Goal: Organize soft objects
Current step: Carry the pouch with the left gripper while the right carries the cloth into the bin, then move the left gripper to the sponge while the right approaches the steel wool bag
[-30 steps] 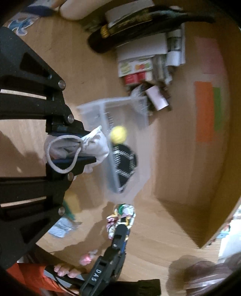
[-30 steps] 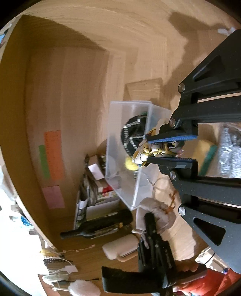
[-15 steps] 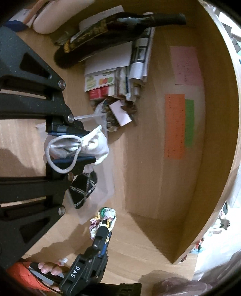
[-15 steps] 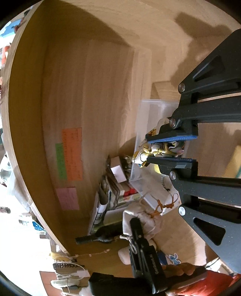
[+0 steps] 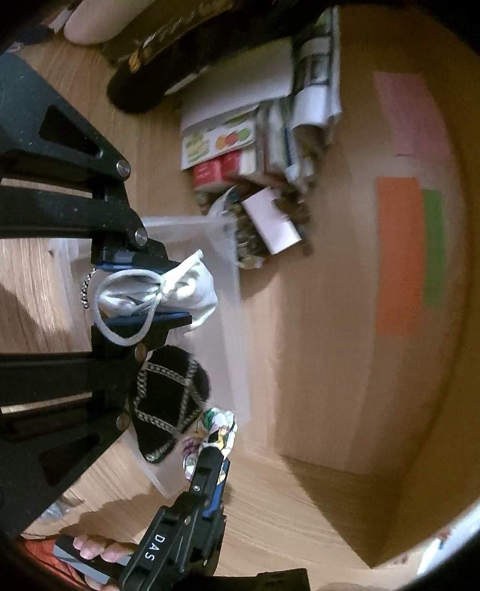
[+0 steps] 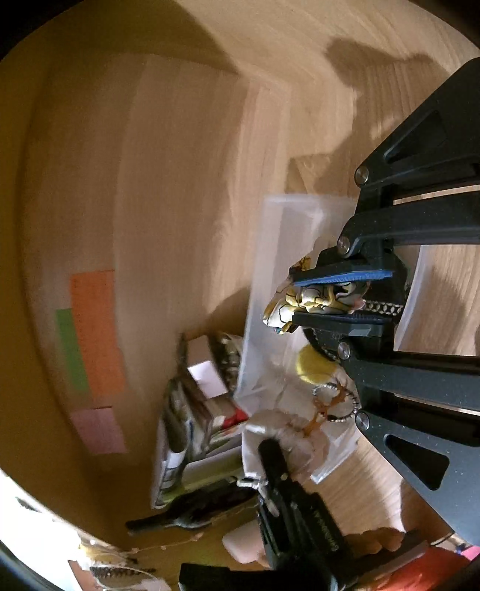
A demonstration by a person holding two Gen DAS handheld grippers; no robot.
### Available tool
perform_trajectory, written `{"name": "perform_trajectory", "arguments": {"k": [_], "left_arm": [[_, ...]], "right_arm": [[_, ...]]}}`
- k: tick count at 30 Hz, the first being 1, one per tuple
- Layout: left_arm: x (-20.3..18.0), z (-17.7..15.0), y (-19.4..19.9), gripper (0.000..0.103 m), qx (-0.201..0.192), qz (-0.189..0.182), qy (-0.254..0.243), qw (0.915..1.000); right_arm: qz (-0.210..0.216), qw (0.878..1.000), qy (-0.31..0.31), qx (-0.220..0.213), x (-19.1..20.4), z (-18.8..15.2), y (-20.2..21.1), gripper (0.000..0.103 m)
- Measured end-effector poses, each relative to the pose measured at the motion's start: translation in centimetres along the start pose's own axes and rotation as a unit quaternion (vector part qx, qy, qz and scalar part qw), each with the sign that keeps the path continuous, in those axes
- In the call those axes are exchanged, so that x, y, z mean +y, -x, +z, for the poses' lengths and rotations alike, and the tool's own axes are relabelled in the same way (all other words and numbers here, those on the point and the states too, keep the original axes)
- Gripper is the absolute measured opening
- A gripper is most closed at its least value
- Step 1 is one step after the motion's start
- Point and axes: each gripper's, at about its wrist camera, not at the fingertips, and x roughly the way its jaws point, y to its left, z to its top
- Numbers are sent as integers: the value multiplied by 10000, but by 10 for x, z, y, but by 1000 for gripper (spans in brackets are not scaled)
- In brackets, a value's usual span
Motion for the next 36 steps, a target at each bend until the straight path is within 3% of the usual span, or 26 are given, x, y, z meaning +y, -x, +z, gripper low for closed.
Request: {"name": "perform_trajectory", "arguments": {"k": [8, 13, 16, 20, 22, 24, 25, 28, 32, 36], "left_arm": [[-7, -12, -22, 18, 426, -145, -138, 9989], [-11, -15, -27, 19, 537, -47, -249, 9982], [-10, -15, -23, 24, 544, -86, -206, 9983], [-10, -14, -14, 35, 491, -106, -175, 9986], [-10, -13, -8, 44, 440, -83, -162, 9989], [-9, -12, 1, 60, 337, -34, -117, 9994], [-8, -11, 6, 62, 266, -37, -115, 9996], [-10, -8, 23, 66, 82, 8, -185, 9998], [-12, -6, 48, 84, -200, 27, -241, 9995], [-13, -9, 70, 97, -419, 32, -271, 9988]], "right_arm": [[-234, 9990, 100, 355, 1, -9, -22, 13], [-336, 9979, 158, 525, 2, -13, -30, 17], [-332, 9980, 186, 510, 2, -13, -29, 30], [-352, 9983, 230, 399, 4, -11, -23, 50], [-379, 9984, 268, 322, 6, -10, -17, 53], [-380, 9986, 277, 226, 7, -8, -10, 59], [-386, 9987, 274, 163, 7, -7, -5, 63], [-364, 9990, 259, -29, 9, -5, 11, 66], [-291, 9988, 235, -318, 12, -6, 37, 80], [-363, 9971, 318, -592, 21, -11, 66, 83]]}}
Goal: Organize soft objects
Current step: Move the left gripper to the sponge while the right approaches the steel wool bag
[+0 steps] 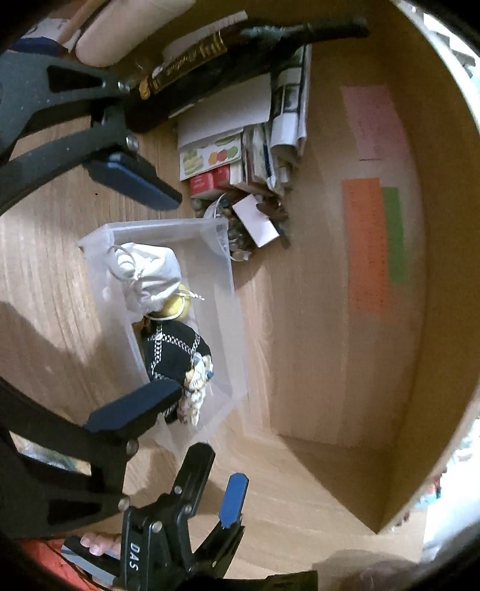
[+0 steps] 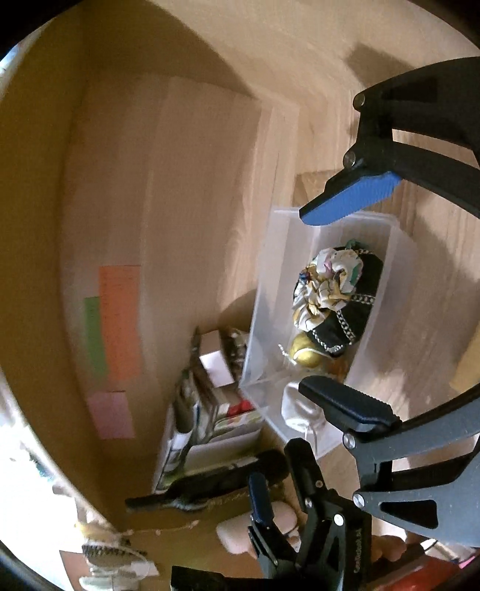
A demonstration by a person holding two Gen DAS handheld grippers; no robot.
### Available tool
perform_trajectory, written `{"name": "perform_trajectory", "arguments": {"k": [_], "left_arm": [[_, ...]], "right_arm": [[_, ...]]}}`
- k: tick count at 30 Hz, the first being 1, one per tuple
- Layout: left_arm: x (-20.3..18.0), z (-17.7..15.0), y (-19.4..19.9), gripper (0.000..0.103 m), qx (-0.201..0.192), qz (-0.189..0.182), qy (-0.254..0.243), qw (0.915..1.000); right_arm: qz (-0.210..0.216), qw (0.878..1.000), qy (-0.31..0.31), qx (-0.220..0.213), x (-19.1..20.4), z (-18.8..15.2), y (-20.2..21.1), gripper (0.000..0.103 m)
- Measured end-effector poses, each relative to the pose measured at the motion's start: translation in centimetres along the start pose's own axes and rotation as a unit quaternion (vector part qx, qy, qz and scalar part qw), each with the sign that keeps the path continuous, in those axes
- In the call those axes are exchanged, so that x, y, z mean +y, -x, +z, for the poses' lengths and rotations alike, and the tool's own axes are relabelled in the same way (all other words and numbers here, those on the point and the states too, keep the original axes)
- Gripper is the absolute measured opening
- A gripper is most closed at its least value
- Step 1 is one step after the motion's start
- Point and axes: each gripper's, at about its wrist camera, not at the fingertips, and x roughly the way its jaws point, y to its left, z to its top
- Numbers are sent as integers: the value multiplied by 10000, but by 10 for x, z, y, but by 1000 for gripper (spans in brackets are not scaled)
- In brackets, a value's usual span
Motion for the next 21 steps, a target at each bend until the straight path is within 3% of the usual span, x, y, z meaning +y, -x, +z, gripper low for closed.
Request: {"name": "perform_trajectory", "arguments": {"k": [7, 12, 21], "left_arm": [[-7, -21, 23, 102, 45, -152, -81, 9998], [-16, -51, 18, 102, 501, -316, -66, 9982], [-33, -94, 8, 102, 1217, -527, -36, 9912]], "right_arm": [[-84, 10000, -3, 34, 5, -26, 31, 91], [-119, 9987, -177, 472, 7, -62, 31, 91], [247, 9894, -538, 1324, 7, -117, 17, 91]]}}
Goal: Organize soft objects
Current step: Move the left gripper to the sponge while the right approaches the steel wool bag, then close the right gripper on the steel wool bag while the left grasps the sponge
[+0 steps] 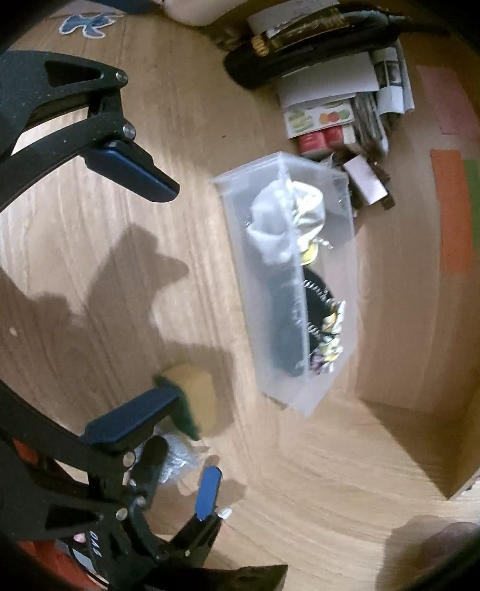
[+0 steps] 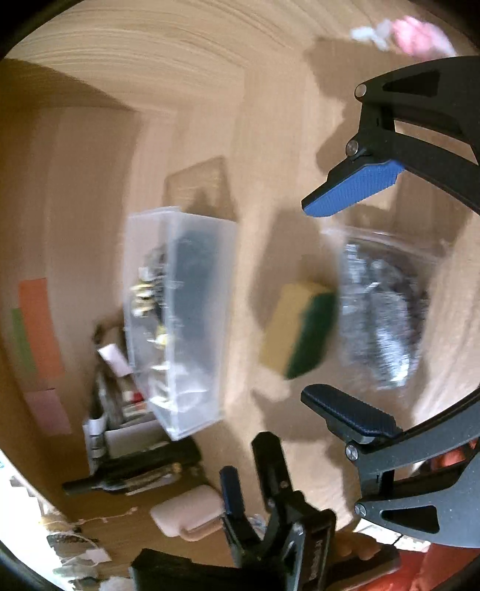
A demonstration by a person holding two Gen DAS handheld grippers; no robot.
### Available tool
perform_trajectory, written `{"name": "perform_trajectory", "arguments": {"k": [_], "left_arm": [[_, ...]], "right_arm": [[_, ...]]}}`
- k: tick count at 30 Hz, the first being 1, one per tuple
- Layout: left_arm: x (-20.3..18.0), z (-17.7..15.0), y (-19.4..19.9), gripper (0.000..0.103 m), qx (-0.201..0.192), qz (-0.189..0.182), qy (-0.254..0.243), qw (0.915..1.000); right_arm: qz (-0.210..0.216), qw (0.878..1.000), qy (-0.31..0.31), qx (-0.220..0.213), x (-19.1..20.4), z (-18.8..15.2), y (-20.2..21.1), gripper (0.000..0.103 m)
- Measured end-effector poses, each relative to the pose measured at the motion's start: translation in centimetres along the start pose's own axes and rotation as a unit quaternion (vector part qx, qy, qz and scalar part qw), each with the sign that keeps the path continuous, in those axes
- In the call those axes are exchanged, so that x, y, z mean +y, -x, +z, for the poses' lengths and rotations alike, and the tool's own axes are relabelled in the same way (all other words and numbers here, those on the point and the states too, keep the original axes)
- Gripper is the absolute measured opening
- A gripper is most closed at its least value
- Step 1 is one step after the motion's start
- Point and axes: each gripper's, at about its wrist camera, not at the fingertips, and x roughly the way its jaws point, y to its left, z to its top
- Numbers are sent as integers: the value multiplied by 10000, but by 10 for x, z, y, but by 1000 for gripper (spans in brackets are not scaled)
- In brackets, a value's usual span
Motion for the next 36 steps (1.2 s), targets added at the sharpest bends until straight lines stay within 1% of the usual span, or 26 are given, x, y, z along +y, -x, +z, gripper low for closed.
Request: {"name": "perform_trajectory", "arguments": {"k": [3, 4, 5, 6, 8, 9, 10, 12, 16, 19, 22, 25, 26, 27, 29, 30, 33, 36], "left_arm": [[-9, -1, -3, 102, 58, -51, -68, 9999], [-12, -1, -5, 102, 71, -79, -88, 9999], [-15, -1, -6, 102, 84, -115, -117, 9998], [-19, -1, -8, 102, 84, -147, -149, 9997], [-27, 1, -11, 102, 74, -179, -254, 9995], [-31, 2, -13, 102, 61, -188, -325, 9993], [-34, 4, -14, 102, 52, -192, -379, 9991], [-41, 8, -18, 102, 69, -240, -460, 9986], [-53, 13, -30, 102, 216, -435, -547, 9973], [-62, 15, -45, 102, 462, -578, -654, 9951], [-67, 18, -61, 102, 722, -637, -661, 9932], [-68, 20, -71, 102, 843, -700, -623, 9920], [-68, 20, -74, 96, 857, -718, -600, 9919], [-68, 20, -77, 81, 902, -765, -585, 9913], [-69, 20, -81, 64, 1010, -858, -641, 9891], [-71, 21, -82, 62, 915, -795, -689, 9902], [-69, 24, -74, 59, 737, -862, -674, 9913], [-63, 28, -60, 59, 391, -702, -647, 9947]], "right_arm": [[74, 9997, 101, 204, 1, -8, -6, 90], [76, 9996, 124, 236, 0, -12, -7, 85], [121, 9994, 140, 282, 0, -15, -7, 76], [188, 9992, 145, 323, -1, -17, -8, 72], [169, 9994, 163, 250, -2, -21, -3, 60], [194, 9994, 155, 221, -4, -22, 0, 59], [196, 9995, 145, 186, -6, -23, 3, 54], [129, 9998, 109, 124, -12, -25, 10, 50], [-181, 9998, -90, -3, -31, -25, 22, 46], [-414, 9986, -295, -157, -44, -19, 29, 46], [-590, 9970, -362, -348, -54, -14, 37, 46], [-704, 9957, -363, -481, -59, -8, 44, 46], [-731, 9953, -372, -522, -60, -5, 45, 46], [-749, 9948, -384, -567, -61, -3, 47, 46], [-756, 9943, -404, -642, -62, 2, 49, 46], [-742, 9941, -407, -678, -62, 5, 49, 46], [-717, 9938, -367, -760, -60, 13, 48, 46], [-645, 9939, -311, -839, -55, 24, 44, 46]]}}
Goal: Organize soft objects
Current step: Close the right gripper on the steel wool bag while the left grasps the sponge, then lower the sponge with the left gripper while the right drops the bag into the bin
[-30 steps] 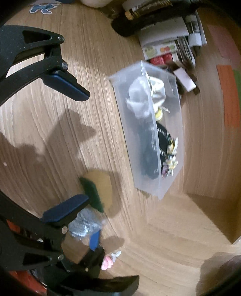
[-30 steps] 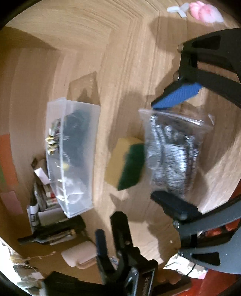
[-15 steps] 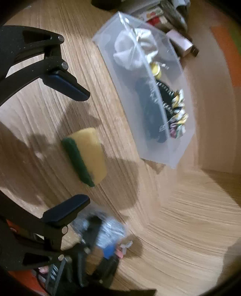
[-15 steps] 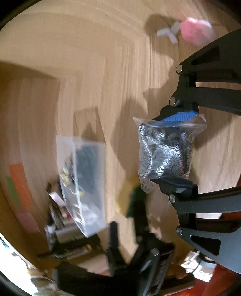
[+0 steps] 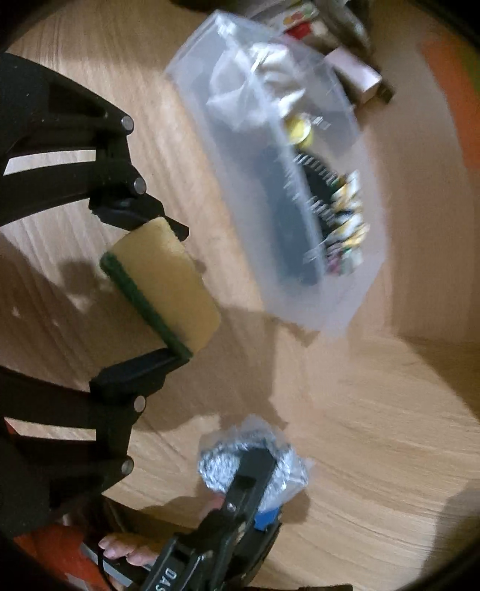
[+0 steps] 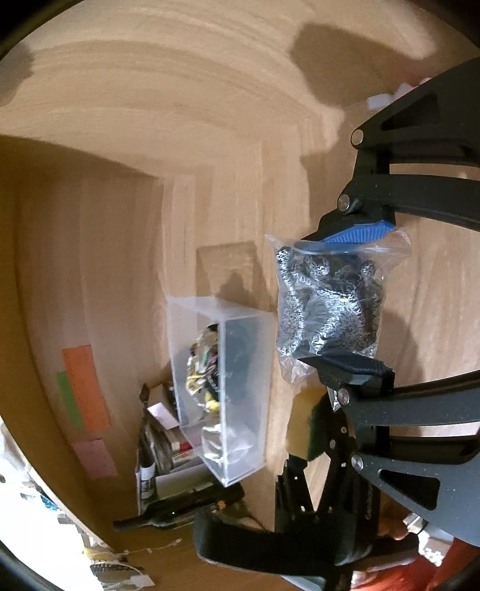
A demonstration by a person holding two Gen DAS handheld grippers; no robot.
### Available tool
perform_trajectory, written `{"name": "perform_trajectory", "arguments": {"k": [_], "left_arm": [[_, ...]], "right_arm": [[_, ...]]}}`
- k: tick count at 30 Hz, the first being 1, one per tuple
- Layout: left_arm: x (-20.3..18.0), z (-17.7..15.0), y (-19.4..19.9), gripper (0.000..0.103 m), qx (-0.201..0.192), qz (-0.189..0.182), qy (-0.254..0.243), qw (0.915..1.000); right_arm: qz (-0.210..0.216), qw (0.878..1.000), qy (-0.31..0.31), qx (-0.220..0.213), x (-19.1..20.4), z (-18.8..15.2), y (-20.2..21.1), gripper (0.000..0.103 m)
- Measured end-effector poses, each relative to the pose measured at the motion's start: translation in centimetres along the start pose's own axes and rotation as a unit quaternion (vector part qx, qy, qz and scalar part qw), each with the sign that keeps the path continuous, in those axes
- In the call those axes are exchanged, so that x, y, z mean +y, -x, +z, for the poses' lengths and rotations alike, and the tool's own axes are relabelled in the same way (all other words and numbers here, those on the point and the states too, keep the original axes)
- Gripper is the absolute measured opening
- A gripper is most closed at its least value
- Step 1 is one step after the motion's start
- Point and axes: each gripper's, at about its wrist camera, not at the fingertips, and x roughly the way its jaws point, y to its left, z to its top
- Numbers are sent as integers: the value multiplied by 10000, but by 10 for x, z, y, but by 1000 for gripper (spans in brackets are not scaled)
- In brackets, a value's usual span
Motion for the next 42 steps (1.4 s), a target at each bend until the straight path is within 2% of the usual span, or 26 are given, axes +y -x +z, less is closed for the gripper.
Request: {"name": "perform_trajectory", "arguments": {"k": [7, 16, 21, 27, 34, 38, 40, 42], "left_arm": [[26, 21, 29, 59, -589, 333, 206, 9975], [73, 43, 57, 59, -1205, 736, 569, 9883], [88, 51, 43, 59, -1138, 845, 630, 9879], [99, 53, 17, 59, -850, 792, 673, 9909], [107, 54, -11, 59, -571, 752, 694, 9931], [108, 54, -12, 59, -584, 780, 678, 9929], [107, 54, -12, 65, -597, 846, 659, 9924], [107, 53, -8, 73, -623, 858, 686, 9920]], "right_arm": [[247, 9993, 88, -274, 18, 33, -14, 46], [416, 9970, 360, -552, 48, 74, -39, 46], [355, 9978, 450, -340, 58, 83, -72, 46], [411, 9985, 364, -2, 57, 83, -106, 46], [514, 9974, 392, 332, 56, 76, -124, 46], [440, 9969, 481, 430, 58, 73, -129, 49], [399, 9972, 469, 430, 58, 73, -129, 51], [355, 9975, 433, 437, 56, 72, -129, 58]]}}
